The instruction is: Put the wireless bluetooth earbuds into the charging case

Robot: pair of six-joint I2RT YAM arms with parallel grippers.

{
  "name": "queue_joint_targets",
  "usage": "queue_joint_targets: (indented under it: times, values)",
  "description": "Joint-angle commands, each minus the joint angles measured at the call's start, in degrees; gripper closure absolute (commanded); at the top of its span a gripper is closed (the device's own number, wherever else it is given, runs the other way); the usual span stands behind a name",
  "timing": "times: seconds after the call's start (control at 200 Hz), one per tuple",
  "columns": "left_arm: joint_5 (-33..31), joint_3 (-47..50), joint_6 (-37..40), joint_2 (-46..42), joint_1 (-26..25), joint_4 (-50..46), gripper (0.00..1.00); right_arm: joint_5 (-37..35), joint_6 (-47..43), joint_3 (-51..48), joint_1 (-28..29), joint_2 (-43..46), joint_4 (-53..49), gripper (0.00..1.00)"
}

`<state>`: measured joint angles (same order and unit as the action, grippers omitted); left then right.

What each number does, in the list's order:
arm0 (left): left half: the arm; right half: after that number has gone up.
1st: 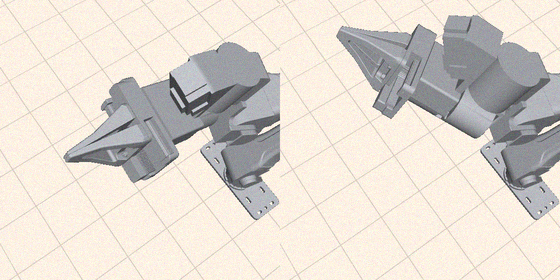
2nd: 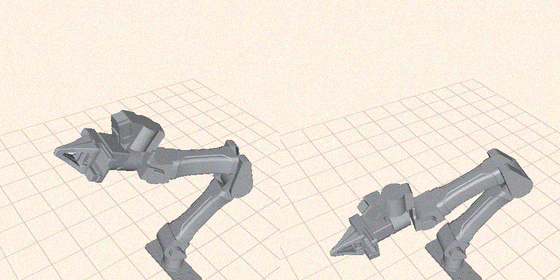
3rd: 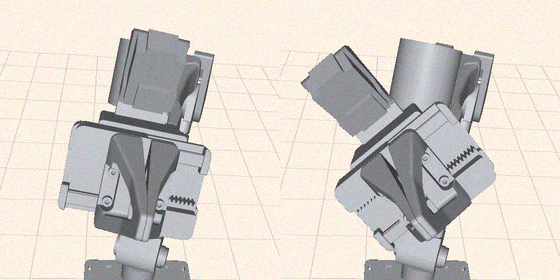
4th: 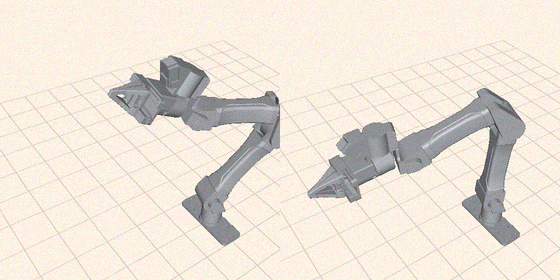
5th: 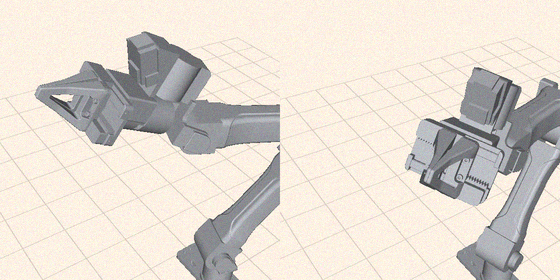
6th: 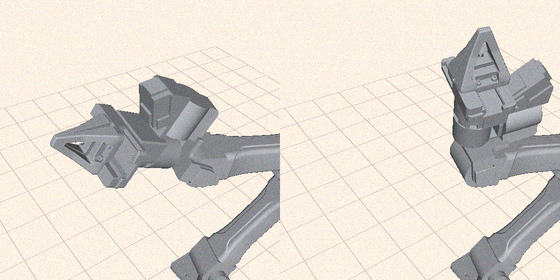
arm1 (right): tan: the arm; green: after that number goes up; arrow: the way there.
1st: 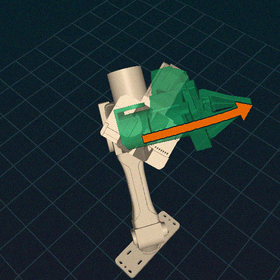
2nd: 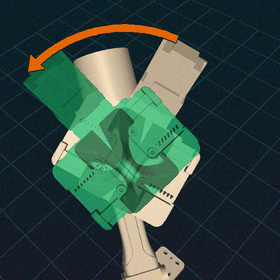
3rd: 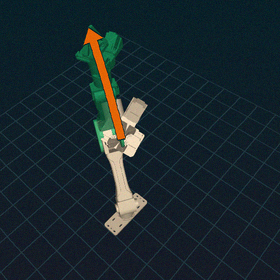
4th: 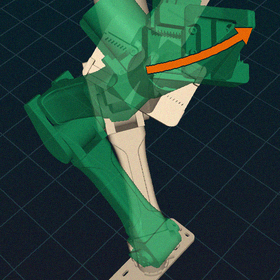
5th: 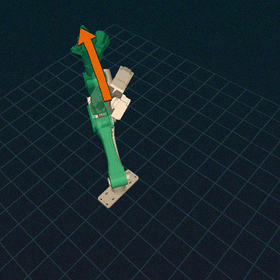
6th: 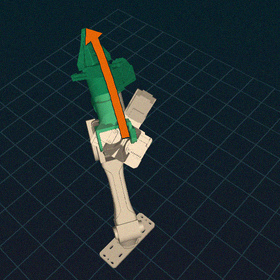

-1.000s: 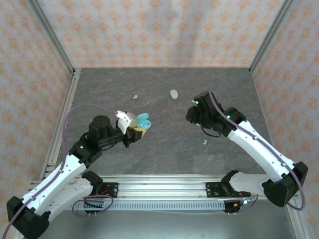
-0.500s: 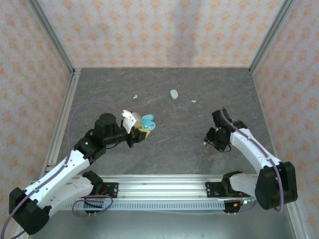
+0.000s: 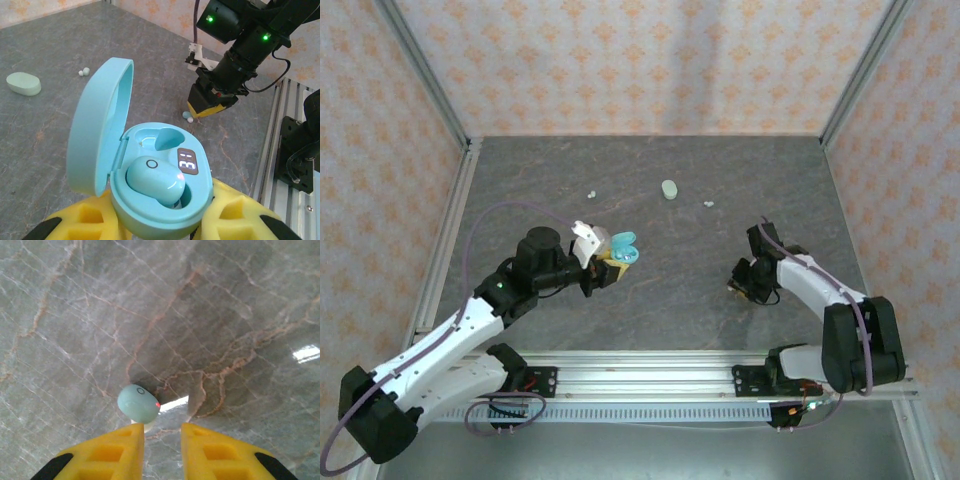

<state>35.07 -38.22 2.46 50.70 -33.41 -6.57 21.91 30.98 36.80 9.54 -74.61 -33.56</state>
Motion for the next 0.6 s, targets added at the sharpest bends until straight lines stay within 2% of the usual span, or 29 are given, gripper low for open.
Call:
queue_joint_targets:
  times: [0.0, 0.32, 0.595]
  values:
    - [-1.0, -2.3, -0.3, 0.1, -0.6, 2.0, 0.96, -0.6, -2.1, 1.0, -0.2, -1.0, 1.7, 0.74]
    - [-1.8, -2.7, 0.1, 0.7, -0.9, 1.4, 0.96, -1.2, -5.7, 3.0, -0.2, -5.1, 1.7, 0.73]
    - [-2.1, -3.0, 0.5, 0.7, -0.9, 0.7, 0.96, 1.4, -5.7, 2.6, 0.4, -6.1, 3.2, 0.73]
